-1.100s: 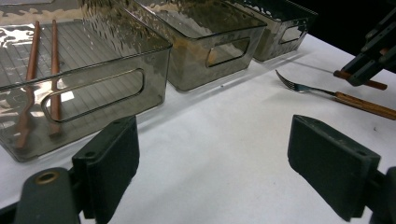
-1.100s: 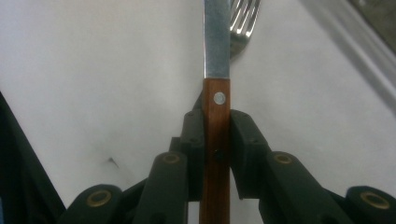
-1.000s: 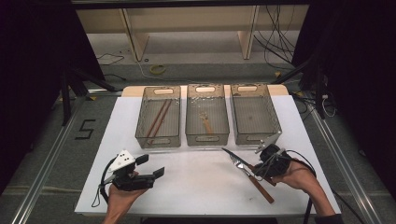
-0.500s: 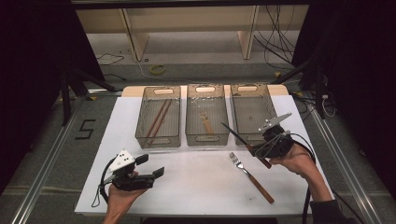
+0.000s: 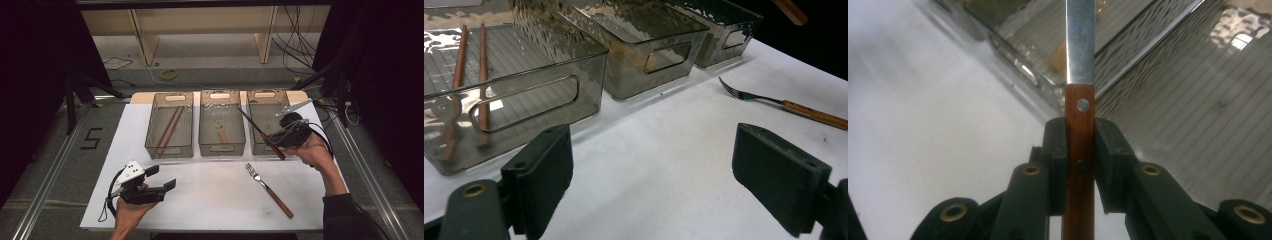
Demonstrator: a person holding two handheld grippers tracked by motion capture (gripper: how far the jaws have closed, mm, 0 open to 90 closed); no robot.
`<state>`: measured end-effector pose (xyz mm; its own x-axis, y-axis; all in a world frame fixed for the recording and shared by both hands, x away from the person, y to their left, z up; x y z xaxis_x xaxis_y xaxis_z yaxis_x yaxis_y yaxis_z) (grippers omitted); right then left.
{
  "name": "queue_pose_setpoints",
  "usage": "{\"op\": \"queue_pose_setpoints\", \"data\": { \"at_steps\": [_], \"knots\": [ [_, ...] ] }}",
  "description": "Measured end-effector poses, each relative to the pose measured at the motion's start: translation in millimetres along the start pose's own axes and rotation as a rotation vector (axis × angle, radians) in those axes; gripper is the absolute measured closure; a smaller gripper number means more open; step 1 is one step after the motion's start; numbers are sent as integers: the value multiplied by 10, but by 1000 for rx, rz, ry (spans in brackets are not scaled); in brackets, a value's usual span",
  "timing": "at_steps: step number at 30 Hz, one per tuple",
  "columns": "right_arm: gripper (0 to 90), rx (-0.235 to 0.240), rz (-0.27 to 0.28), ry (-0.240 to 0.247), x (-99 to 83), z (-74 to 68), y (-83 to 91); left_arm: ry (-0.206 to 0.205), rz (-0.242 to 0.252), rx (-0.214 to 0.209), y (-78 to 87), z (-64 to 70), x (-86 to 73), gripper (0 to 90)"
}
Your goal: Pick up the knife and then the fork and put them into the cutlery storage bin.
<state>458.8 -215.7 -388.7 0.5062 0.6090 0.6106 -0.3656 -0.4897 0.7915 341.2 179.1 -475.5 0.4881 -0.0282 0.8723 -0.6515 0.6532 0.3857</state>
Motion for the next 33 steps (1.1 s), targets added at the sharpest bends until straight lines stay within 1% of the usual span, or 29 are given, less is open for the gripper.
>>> {"op": "queue_pose_setpoints", "data": {
  "at_steps": [8, 10, 17, 25, 33],
  "knots": [
    [776, -24, 18, -36, 176, 144, -38, -1, 1, 1, 7, -4, 1, 162],
    [776, -31, 19, -53, 202, 188, -50, -1, 1, 0, 8, -3, 2, 162],
    [776, -57, 22, -96, 267, 328, -90, -3, 0, 0, 4, -4, 2, 162],
    [776, -93, 18, -162, 331, 496, -176, -3, 1, 1, 5, -5, 2, 162],
    [776, -112, 8, -216, 369, 598, -277, -2, 1, 0, 9, -4, 3, 162]
  ]
}}
Point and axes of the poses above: each handheld gripper's, and its own axes: y roughly backward along the jaws, x roughly out of its top, z roughly to its right, the point moved 4 cm from there along -y, roughly forward along the jaws, and after that the axes turned 6 degrees about y, right-handed, at the moved point
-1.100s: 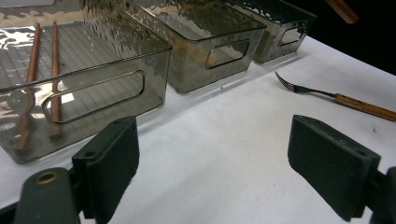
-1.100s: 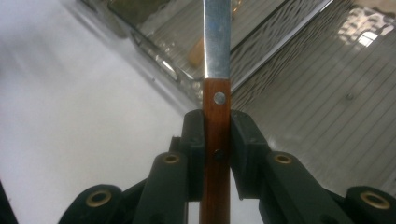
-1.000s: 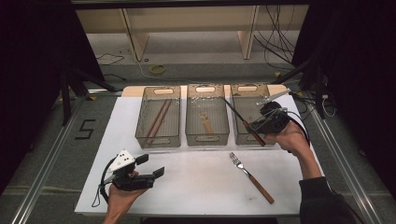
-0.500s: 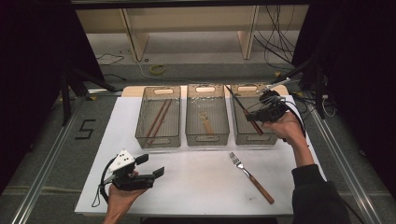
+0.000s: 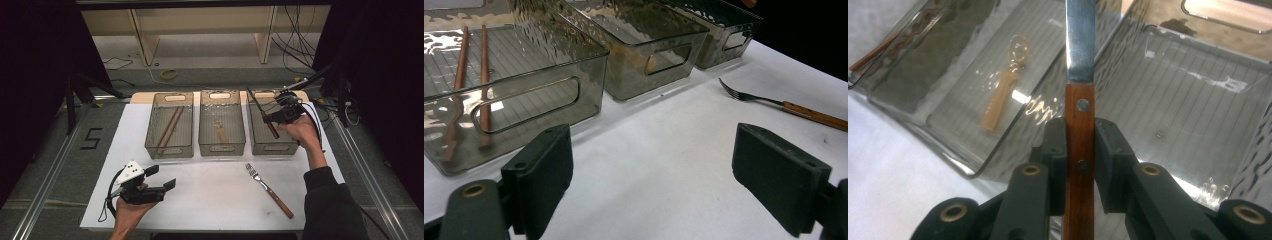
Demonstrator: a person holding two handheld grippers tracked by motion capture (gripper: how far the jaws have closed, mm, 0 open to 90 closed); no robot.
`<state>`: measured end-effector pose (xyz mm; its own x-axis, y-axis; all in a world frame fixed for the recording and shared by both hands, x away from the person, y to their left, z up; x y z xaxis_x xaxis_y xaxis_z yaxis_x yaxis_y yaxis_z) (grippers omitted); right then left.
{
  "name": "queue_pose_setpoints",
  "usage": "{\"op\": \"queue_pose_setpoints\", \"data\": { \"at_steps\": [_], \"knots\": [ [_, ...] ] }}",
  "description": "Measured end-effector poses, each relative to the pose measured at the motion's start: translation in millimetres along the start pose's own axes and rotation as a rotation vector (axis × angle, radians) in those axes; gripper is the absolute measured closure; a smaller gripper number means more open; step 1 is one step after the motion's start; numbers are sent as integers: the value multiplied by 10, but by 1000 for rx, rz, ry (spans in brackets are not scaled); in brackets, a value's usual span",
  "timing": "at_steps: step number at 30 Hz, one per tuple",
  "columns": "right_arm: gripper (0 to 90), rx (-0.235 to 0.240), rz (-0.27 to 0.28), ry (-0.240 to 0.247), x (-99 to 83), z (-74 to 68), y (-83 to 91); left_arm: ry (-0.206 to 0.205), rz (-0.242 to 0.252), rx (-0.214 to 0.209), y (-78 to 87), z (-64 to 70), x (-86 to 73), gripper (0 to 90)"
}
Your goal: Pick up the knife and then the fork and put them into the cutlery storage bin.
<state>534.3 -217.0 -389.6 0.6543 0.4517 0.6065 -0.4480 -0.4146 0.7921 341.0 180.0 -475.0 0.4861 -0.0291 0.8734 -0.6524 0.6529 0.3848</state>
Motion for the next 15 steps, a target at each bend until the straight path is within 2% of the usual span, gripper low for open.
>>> {"op": "queue_pose_setpoints", "data": {
  "at_steps": [15],
  "knots": [
    [775, -61, -50, -87, -55, 170, -197, 0, 0, -1, 1, 2, 0, 162]
  ]
}}
Point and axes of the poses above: each handheld gripper's, and its own axes: y roughly backward along the jaws, x roughly out of its top, z roughly to its right, the point moved 4 cm from there along -y, roughly forward along the jaws, and after that the axes turned 6 degrees about y, right-handed, at the moved point
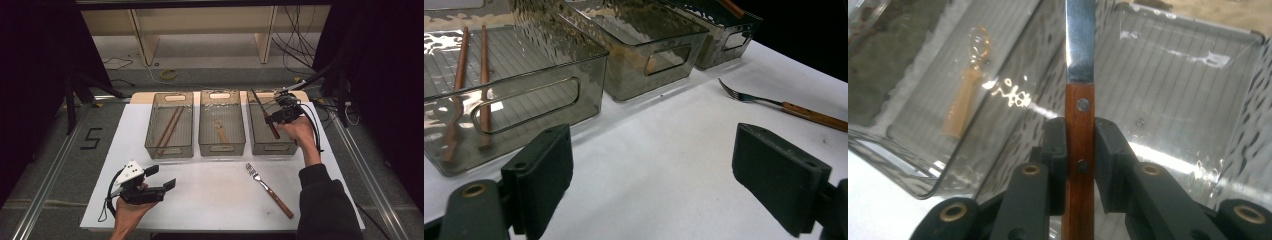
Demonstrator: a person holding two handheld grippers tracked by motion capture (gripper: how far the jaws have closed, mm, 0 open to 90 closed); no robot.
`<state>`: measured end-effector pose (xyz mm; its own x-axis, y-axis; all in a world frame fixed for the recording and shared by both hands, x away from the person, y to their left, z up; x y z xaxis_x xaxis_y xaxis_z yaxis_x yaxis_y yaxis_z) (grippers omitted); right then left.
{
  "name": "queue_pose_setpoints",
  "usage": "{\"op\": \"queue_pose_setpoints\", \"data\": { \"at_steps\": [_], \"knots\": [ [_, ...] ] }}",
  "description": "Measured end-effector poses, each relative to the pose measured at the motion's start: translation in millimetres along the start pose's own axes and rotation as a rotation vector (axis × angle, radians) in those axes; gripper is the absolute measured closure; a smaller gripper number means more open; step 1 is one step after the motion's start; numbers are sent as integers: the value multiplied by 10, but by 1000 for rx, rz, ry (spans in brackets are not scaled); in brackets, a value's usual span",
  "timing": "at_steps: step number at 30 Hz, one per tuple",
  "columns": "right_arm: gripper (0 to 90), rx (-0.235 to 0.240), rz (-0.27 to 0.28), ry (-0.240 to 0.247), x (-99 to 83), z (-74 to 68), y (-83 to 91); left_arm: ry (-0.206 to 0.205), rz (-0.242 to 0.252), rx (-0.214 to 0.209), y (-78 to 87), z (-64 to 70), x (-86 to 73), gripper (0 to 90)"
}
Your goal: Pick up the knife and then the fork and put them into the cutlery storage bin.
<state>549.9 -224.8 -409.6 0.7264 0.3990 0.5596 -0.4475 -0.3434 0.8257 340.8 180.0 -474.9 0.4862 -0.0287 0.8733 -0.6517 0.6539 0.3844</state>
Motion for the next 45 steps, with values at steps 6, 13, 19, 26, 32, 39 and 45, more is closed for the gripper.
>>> {"op": "queue_pose_setpoints", "data": {
  "at_steps": [6, 13, 19, 26, 32, 39, 45],
  "knots": [
    [775, -32, -30, -30, -39, 34, -99, 2, 2, 0, 4, -3, 0, 162],
    [774, -47, -72, -54, -125, 77, -233, -2, 2, 1, 6, -6, 2, 162],
    [773, -59, -90, -68, -156, 90, -311, -1, 1, 1, 5, -1, 1, 162],
    [740, -50, -103, -80, -157, 70, -377, 0, 1, 2, 8, -2, 0, 162],
    [618, -41, -73, -76, -125, 42, -304, 0, 2, 2, 9, -4, 0, 161],
    [531, -7, -11, -5, -117, -64, -107, 1, 0, 1, 6, -2, -2, 161],
    [426, 38, 39, 65, -141, -256, 97, 2, 2, 0, 7, -2, 0, 160]
  ]
}}
Point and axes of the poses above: each handheld gripper's, and its own axes: y roughly backward along the jaws, x roughly out of its top, z roughly to its right, the point moved 4 cm from there along -y, roughly forward along the jaws, and after that the axes turned 6 degrees about y, right-handed, at the moved point
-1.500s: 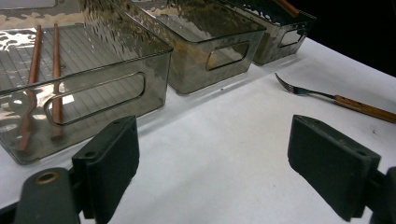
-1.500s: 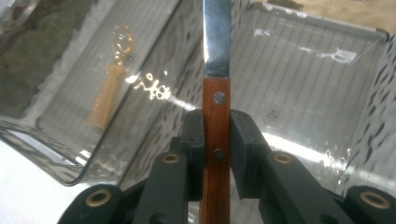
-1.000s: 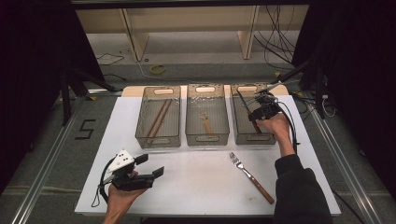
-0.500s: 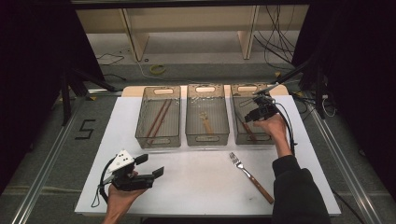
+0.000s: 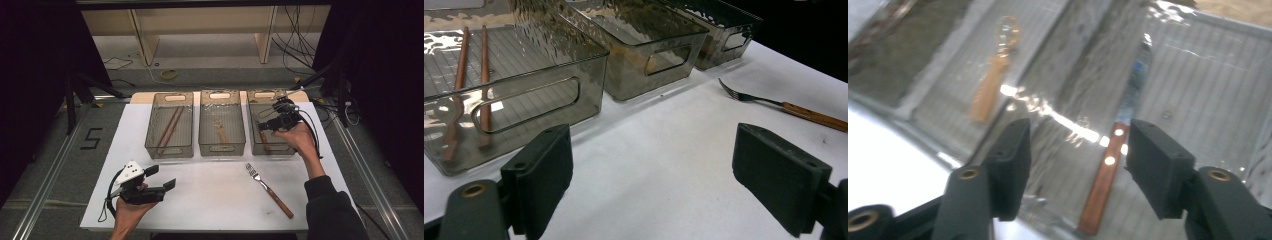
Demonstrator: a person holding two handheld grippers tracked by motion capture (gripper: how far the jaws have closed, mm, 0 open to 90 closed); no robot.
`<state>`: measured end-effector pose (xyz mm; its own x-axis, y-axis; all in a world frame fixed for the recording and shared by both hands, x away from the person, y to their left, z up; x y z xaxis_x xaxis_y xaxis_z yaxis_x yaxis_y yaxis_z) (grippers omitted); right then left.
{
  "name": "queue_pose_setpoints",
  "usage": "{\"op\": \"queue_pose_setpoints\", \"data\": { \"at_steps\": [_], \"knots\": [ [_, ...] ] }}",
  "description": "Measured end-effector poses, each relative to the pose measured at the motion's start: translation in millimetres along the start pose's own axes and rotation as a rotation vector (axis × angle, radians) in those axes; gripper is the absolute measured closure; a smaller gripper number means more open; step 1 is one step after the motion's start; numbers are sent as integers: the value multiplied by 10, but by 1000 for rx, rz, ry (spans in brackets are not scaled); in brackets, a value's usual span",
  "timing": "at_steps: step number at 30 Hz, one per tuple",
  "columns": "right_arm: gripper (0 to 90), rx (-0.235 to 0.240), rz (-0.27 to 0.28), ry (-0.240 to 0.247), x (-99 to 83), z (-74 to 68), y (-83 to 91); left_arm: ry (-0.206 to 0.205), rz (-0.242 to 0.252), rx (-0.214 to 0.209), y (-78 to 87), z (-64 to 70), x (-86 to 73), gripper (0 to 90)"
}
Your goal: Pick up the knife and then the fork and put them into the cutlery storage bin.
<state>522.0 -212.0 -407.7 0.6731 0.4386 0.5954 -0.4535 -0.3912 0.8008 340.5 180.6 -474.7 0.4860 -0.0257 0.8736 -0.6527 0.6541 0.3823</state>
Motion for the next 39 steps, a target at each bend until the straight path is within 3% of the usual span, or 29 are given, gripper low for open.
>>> {"op": "queue_pose_setpoints", "data": {
  "at_steps": [8, 17, 27, 39],
  "knots": [
    [373, 44, 68, 81, -93, -293, 229, -1, 2, 0, 4, -1, 1, 160],
    [347, 86, 77, 135, -386, -515, 350, -1, 3, 1, 6, -2, 2, 160],
    [333, 101, 17, 159, -707, -635, 267, -1, 4, -2, 5, 3, 4, 160],
    [325, 115, -123, 190, -1053, -689, 149, -1, 3, 1, 9, 5, 6, 160]
  ]
}}
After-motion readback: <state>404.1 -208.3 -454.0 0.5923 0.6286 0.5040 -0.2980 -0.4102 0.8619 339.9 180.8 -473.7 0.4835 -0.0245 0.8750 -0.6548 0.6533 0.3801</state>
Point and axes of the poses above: each handheld gripper's, and its own axes: y roughly backward along the jaws, x roughly out of its top, z roughly to its right, the point moved 4 cm from there along -y, roughly forward along the jaws, and after that the axes turned 6 degrees about y, right-handed, at the moved point
